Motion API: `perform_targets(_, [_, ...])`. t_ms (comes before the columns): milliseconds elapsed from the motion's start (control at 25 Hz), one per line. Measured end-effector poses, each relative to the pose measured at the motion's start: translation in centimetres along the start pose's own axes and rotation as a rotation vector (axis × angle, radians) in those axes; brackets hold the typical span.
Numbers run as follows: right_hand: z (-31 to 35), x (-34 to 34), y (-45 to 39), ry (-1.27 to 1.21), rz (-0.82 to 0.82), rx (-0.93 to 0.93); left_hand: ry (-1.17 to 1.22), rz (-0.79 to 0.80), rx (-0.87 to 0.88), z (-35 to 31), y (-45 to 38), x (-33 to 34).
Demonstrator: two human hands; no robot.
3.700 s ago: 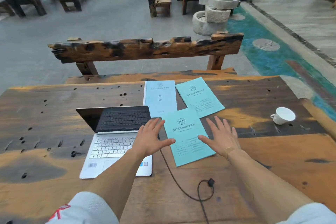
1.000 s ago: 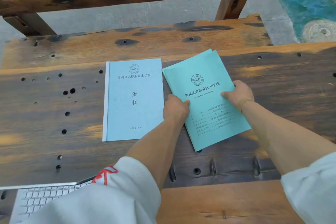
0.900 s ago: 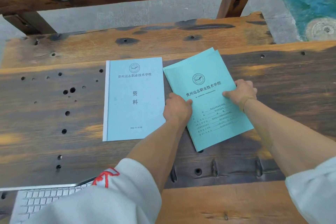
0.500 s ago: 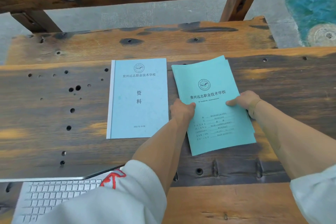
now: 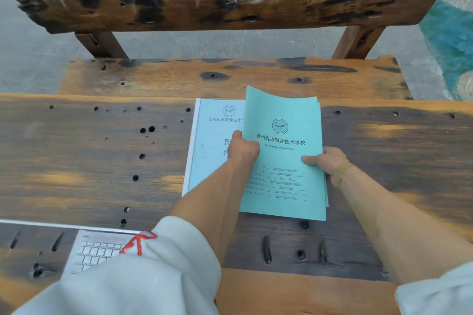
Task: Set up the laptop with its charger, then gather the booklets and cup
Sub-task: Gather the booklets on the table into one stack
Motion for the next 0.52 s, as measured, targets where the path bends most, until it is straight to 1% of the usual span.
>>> perform_targets(160, [1.5, 5.9, -0.9, 0.063, 0.015, -0.049, -0.136, -0.136, -0.167, -0.2, -1.2, -5.8])
perform_targets(240, [1.4, 8.3, -1.7, 0.127, 0.000, -0.051, -0.319, -0.092, -0.226, -0.6, -1.5, -7.9])
perform_targets(320, [0.9, 9.6, -2.5, 0.224, -0.038, -0.049, -0.574, 0.060, -0.243, -0.8, -1.7, -8.9])
perform_targets(400, [0.4, 10.0, -2.9, 0.344, -0.082, -0.033, -0.737, 0.212, -0.267, -0.3, -2.1, -9.3])
perform_targets(440, [0.1, 10.1, -3.0, 0.407, -0.101, -0.017, -0.773, 0.228, -0.283, 0.2, -2.7, -9.5])
perform_targets(520, [-0.1, 10.1, -3.0, 0.550, -0.158, 0.028, -0.791, 0.135, -0.326, 1.0, -3.8, -10.3])
Point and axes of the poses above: each hand's wrist, its own y-axis away from the middle knuckle, its own x-axis out of the palm, z = x × y, the point moved 6 cm from there along -y, towards the middle knuckle, and after that the axes turned 6 degrees about z, right-handed, at the moved point
